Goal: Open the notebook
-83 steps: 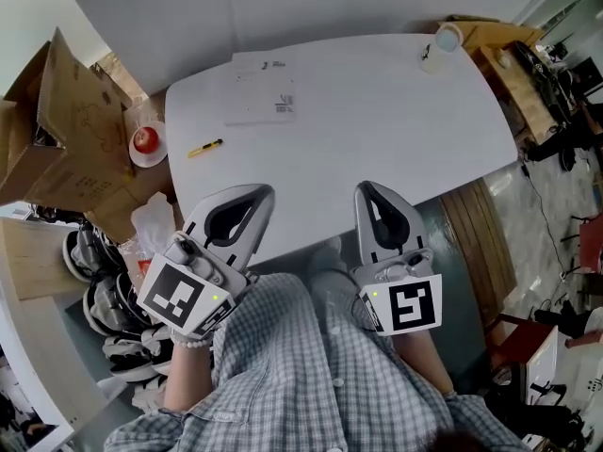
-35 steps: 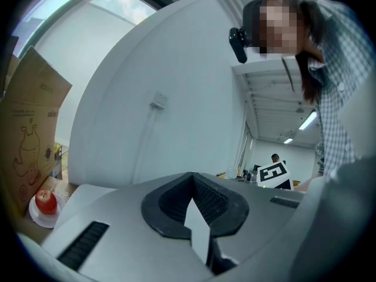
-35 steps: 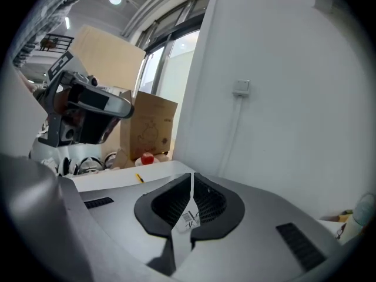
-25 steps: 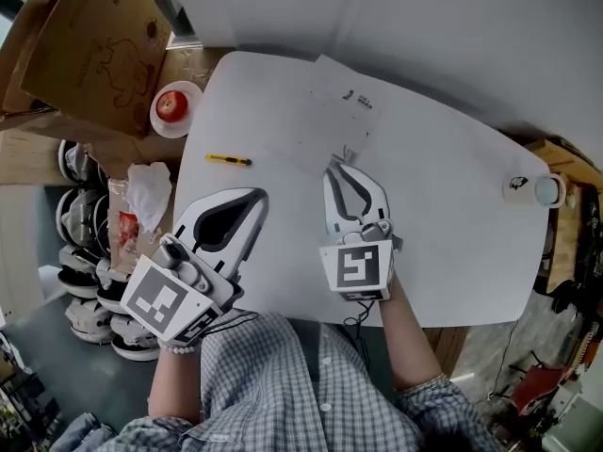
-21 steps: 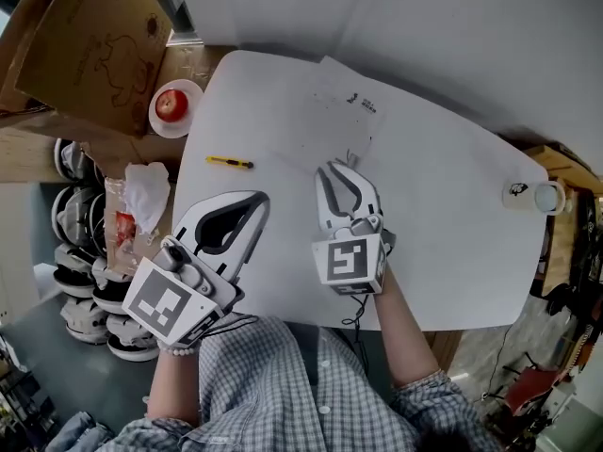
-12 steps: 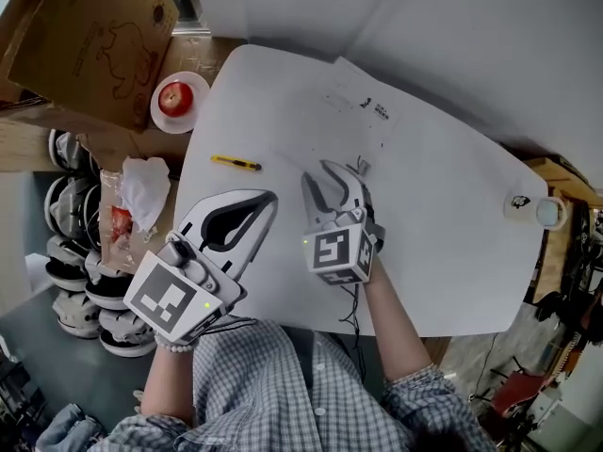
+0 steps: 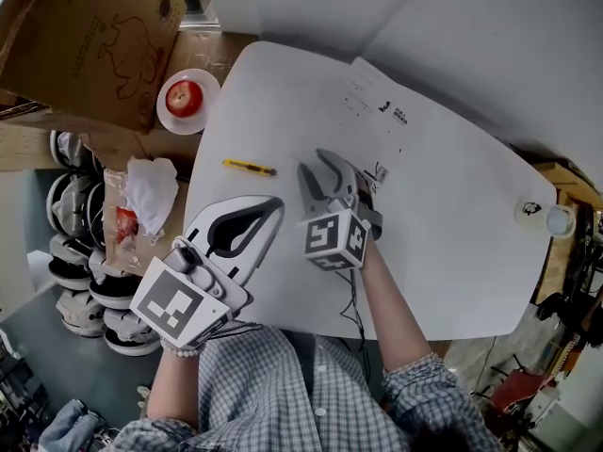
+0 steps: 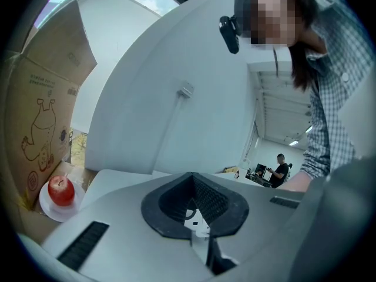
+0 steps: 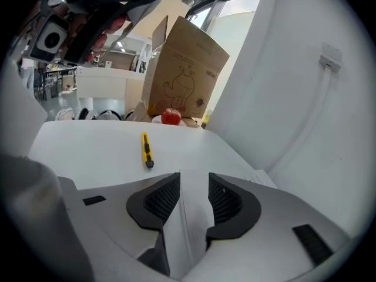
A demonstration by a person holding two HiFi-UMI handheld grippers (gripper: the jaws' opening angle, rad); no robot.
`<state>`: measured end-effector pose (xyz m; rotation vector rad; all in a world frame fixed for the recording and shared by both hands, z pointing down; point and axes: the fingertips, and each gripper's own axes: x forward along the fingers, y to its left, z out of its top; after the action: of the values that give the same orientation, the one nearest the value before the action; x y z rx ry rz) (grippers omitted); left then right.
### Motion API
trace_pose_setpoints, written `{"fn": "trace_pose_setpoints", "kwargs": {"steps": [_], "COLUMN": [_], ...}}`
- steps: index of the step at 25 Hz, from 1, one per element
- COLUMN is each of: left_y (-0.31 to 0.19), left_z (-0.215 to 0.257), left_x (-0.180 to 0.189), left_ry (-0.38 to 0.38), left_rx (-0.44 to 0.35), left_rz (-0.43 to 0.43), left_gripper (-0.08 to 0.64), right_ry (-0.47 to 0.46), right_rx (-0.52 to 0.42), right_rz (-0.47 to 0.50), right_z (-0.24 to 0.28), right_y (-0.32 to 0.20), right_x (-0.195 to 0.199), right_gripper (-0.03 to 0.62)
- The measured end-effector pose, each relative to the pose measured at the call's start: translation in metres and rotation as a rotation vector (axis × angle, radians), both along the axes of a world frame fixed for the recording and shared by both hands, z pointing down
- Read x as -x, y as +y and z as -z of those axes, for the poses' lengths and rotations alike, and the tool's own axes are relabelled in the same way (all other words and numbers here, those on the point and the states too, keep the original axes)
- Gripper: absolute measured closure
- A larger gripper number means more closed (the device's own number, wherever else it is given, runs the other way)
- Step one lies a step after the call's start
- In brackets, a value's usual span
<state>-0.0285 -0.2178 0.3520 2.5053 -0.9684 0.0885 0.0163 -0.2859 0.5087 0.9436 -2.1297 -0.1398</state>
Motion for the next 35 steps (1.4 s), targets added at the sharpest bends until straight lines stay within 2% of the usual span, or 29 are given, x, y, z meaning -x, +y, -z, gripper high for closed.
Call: {"fn": "trace_pose_setpoints", "kwargs": {"steps": [9,15,21,23,28,32,35], "left_y": [-0.002,-0.001,-0.001,-0.005,-0.023,-0.038,-0.054], "left_z": [-0.01,-0.012,-0.021,-0.029,-0.05,-0.07,-0.085], "left_x": [0.015,0.018,0.015,0.015,0.016,0.008,0.005], "left_ry": [0.003,0.01,-0.017,-0.018,0.037,0.019,0.06], "left_rx": [0.017,0.021,0.031,0.06,0.122,0.181,0.254], "left_rz": [0.007,0.002,-0.017,-0.003,0.038,0.029,0.055], "left_gripper": [0.552,0.552,0.552,0.552,0.552,0.552,0.545], "right_ry": [0.035,0.055,0.025,0.008,-0.035,-0.07,-0.09], "right_rx": [0.019,0.026,0.06,0.069,0.075,0.068,0.057], "right_rz": [0.018,-0.042,-0.038,-0.042,-0.059,-0.074,-0.085], "right_z": [-0.019,-0.023,-0.021,-0.019,-0.013,-0.006,0.001], "right_y": [-0.012,-0.013,-0.009,-0.008,-0.007,-0.008,-0.007], "right_x": [0.025,0.017,0.018,0.018,0.018,0.017,0.015], "right_gripper": [0.46,0.461,0.52,0.535,0.55,0.556,0.558]}}
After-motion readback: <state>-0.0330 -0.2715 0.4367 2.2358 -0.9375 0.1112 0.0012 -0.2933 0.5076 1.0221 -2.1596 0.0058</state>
